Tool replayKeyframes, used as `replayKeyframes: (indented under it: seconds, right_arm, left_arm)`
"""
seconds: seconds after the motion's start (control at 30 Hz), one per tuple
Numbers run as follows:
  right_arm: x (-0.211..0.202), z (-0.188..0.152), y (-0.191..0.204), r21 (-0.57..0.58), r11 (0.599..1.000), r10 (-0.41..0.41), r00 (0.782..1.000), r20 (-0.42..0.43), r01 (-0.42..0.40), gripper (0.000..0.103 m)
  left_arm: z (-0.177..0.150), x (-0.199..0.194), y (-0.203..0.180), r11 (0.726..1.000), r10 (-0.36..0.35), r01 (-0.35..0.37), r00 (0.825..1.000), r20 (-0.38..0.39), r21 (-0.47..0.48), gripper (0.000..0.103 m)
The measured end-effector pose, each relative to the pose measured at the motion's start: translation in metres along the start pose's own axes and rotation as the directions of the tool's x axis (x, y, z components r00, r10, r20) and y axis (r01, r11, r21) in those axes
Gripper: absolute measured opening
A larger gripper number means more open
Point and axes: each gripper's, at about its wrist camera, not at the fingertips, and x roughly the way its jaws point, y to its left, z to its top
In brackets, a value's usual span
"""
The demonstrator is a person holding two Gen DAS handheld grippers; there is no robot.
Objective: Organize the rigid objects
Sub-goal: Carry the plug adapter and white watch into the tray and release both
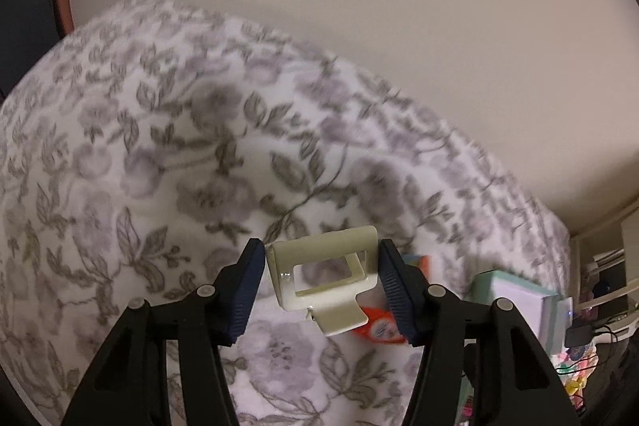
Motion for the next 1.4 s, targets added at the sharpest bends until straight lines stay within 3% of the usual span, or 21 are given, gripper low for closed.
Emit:
replayKeyframes:
  seconds: [0.23, 0.43, 0.67, 0.93, 1.4]
  right_arm:
    - [-0.036, 0.011, -0.034, 0.055, 0.994, -0.098, 0.994, 0.051, 0.095, 0.06]
    - [-0.059, 0.016, -0.078, 0.152, 0.98, -0.142, 0.987, 0.073, 0.129, 0.061]
    - [-0.077, 0.014, -0.131, 0.249, 0.952, -0.203, 0.975, 0.085, 0.177, 0.061]
    - [-0.083, 0.008, -0.177, 0.326, 0.916, -0.27, 0.96, 0.069, 0.234, 0.061]
    - [-0.072, -0.002, -0.217, 0.365, 0.882, -0.326, 0.945, 0.018, 0.298, 0.061]
  left_arm:
    - [0.003, -0.036, -0.031, 0.997, -0.061, 0.058, 0.996, 0.059, 0.054, 0.059]
    - [-0.008, -0.042, -0.069, 0.985, -0.13, 0.125, 0.991, 0.038, 0.121, 0.059]
    - [-0.033, -0.022, -0.122, 0.962, -0.187, 0.194, 0.981, -0.054, 0.194, 0.059]
    - [-0.065, -0.004, -0.181, 0.928, -0.199, 0.221, 0.974, -0.105, 0.299, 0.059]
    - [-0.1, 0.031, -0.232, 0.899, -0.208, 0.25, 0.966, -0.154, 0.359, 0.06]
